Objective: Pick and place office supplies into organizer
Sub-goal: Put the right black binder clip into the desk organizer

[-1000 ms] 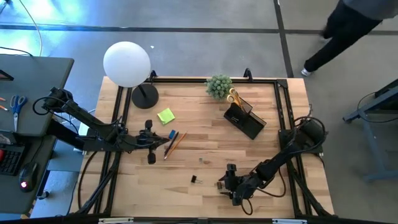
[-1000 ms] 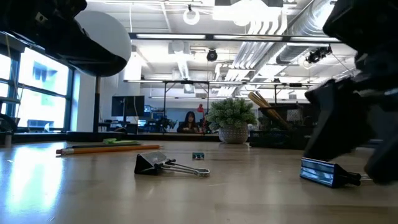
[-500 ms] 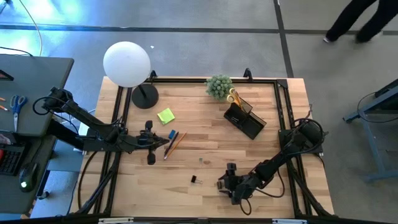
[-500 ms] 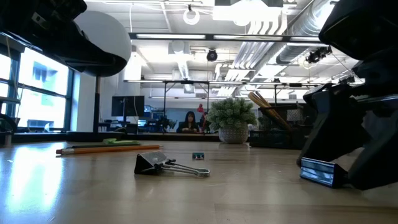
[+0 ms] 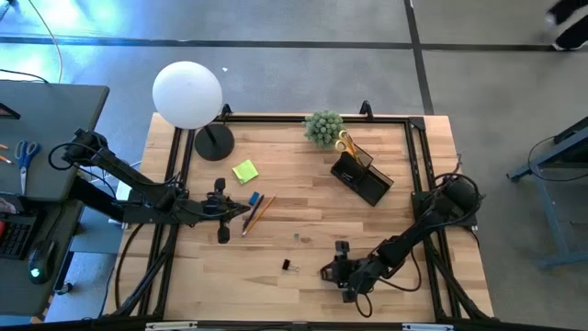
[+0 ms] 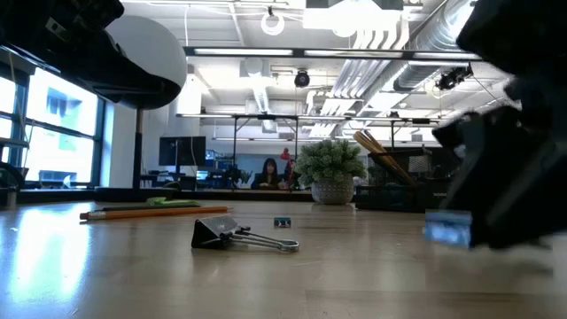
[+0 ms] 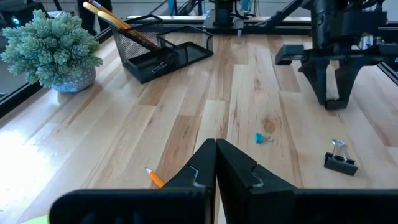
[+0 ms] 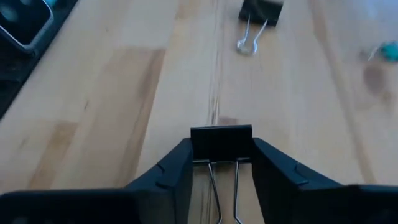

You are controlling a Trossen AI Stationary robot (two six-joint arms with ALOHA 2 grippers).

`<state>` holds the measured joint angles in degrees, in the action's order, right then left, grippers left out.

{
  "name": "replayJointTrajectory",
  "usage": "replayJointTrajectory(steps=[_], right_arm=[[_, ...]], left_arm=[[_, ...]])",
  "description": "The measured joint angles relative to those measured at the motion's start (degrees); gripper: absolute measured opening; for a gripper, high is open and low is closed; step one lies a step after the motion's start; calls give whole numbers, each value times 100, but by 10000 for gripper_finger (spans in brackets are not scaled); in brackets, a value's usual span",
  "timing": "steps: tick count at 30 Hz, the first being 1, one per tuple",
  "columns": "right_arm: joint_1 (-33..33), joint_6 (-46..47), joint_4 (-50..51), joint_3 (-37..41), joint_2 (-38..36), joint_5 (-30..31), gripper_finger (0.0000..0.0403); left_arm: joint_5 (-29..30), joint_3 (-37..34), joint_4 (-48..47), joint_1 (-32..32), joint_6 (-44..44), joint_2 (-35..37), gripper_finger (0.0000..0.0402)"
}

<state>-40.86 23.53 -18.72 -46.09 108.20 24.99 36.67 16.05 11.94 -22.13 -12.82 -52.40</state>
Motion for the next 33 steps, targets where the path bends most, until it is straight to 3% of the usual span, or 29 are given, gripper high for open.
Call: replayJointTrajectory(steps=[6,14,19,26,33], right_arm=[[0,-345,212,0,-551,349,155],[138,-679,1169,-2,-1708,1827,132],[564,-815,2461,-2,-2351,2564,137],[1614,-1114,4034,-2,-2620,2719,148],[2523,-1203,4453,9,-2603,2692,140]], left_arm=[[0,0,2,0,4,-1,1],[0,0,1,0,4,-1,1],[0,0,2,0,4,0,1],[-2,0,-12,0,6,-1,1],[-18,0,-15,-1,5,-1,1]])
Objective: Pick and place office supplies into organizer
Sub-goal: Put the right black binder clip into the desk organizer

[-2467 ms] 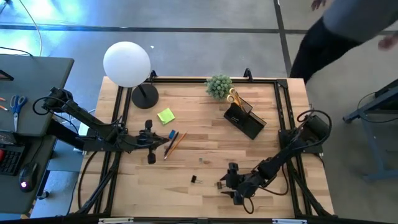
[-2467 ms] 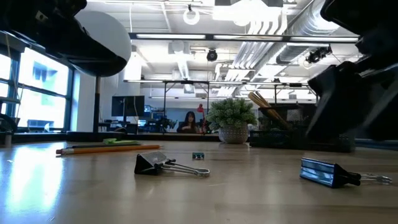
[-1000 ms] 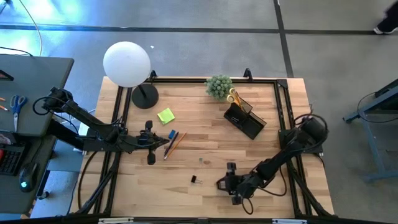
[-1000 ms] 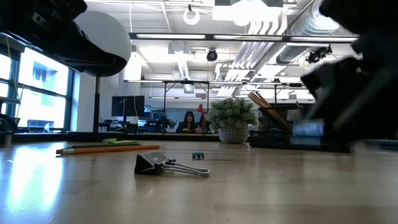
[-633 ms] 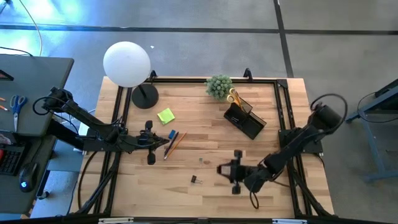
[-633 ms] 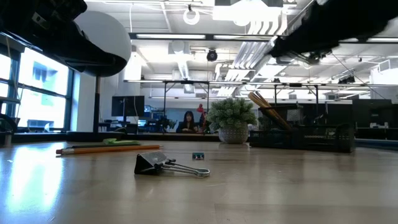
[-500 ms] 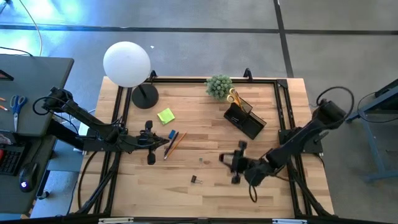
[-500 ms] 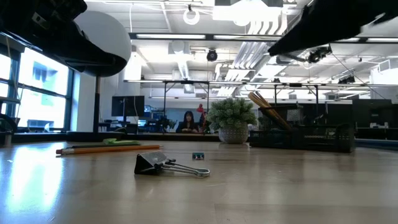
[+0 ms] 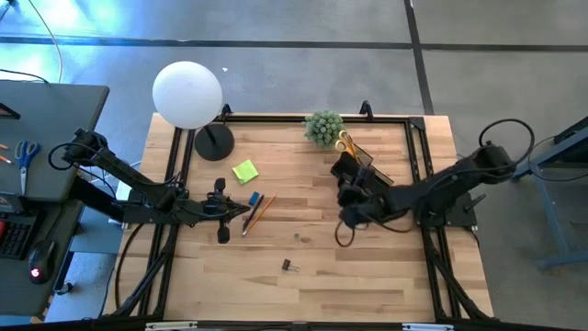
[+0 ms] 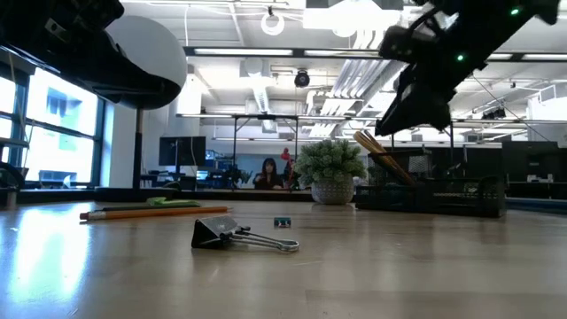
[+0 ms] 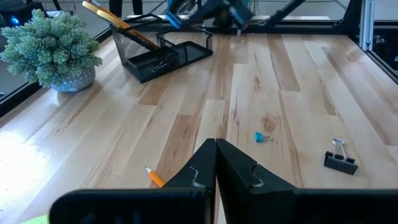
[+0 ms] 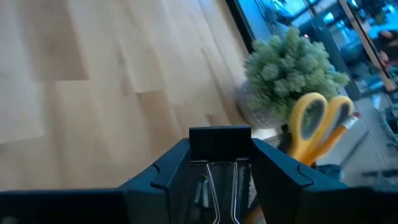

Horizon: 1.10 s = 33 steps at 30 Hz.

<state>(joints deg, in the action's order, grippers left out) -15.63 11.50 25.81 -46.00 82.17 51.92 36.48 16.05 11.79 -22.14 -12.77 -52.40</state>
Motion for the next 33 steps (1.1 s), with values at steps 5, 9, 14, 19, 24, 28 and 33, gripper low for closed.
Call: replayJointTrajectory(steps=[5,9,14,19,24,28,33], right_arm=[[490,-213,-35,0,0,-194,147],[821,-126,-35,0,2,-442,149],[1123,-246,-25,0,2,-500,146],[1440,-298,-13,0,2,-600,156],[1689,-298,7,0,4,-818,159],[1876,-282,29,0,7,-1085,155],[2017,-255,36,0,7,-1326,154]], left_arm=[[-4,0,5,1,-1,-18,1],[-4,0,13,1,-22,-143,1],[3,0,172,1,-81,-428,1],[12,0,316,1,-82,-665,1],[18,1,576,0,-28,-789,1],[1,0,640,1,30,-833,1],[1,0,657,1,30,-831,1]])
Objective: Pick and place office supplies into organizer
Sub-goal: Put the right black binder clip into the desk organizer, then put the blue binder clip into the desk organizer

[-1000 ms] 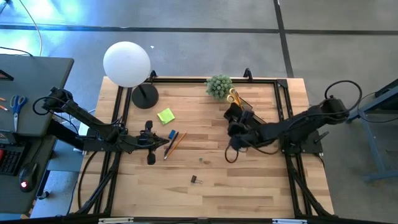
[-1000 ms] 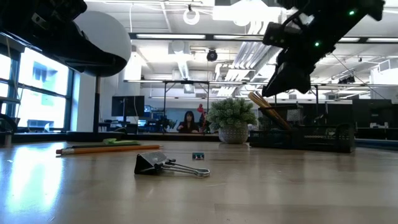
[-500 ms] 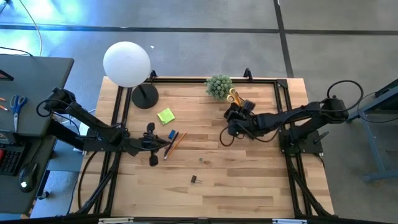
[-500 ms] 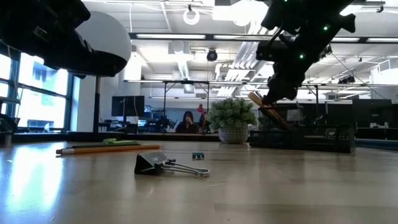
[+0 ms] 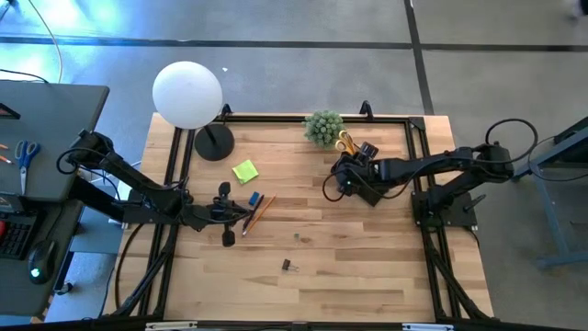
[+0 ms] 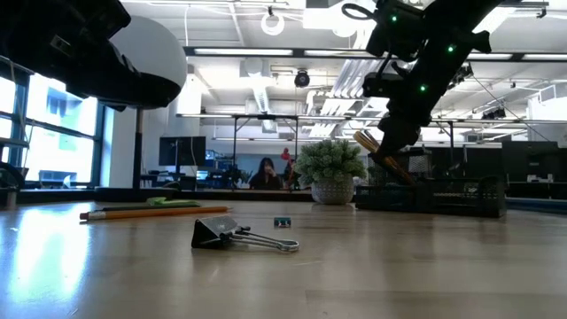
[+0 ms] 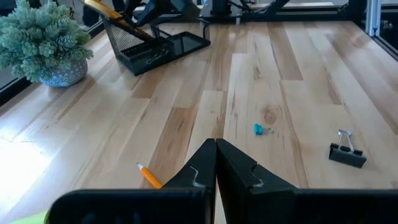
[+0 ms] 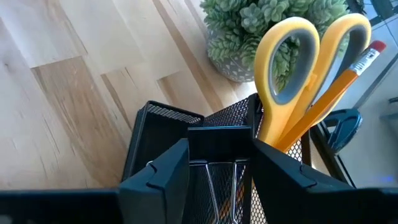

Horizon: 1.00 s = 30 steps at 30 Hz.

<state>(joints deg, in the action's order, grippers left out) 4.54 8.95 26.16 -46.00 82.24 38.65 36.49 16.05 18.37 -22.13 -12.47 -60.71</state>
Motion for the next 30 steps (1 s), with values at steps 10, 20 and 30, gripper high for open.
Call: replayJointTrajectory(steps=[10,20,30], right_arm=[[-5,0,18,0,0,-15,192],[-7,215,-23,0,0,-350,201],[-266,144,-1775,0,27,-2992,190]], left_arm=[[-2,0,-2,-2,0,0,1],[-2,0,-2,0,0,0,1],[-2,0,-2,-2,0,0,1]])
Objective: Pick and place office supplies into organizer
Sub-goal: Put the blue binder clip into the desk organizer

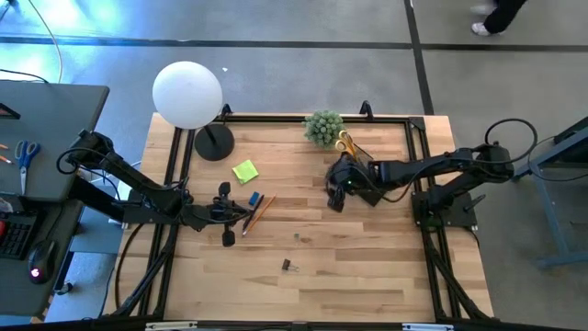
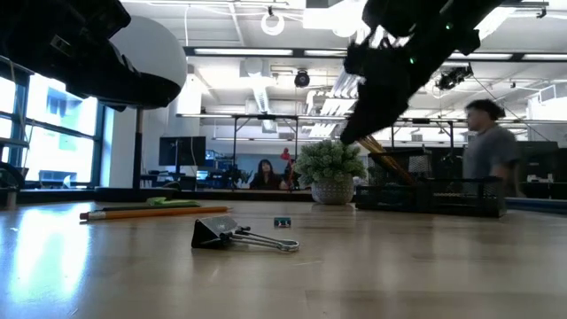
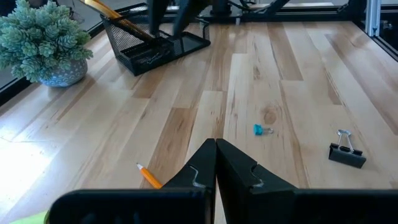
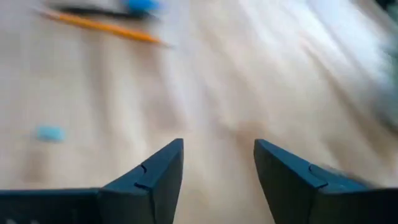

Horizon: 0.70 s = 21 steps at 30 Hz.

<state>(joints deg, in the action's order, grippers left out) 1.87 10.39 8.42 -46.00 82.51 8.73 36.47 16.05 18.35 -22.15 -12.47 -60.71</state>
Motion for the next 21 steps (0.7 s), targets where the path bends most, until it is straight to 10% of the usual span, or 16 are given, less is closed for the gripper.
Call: replayJointTrajectory(steps=[21], right_arm=[[-1490,-218,-4259,-1,2657,-261,153]], left_arm=[[-2,0,120,2,20,2,1]])
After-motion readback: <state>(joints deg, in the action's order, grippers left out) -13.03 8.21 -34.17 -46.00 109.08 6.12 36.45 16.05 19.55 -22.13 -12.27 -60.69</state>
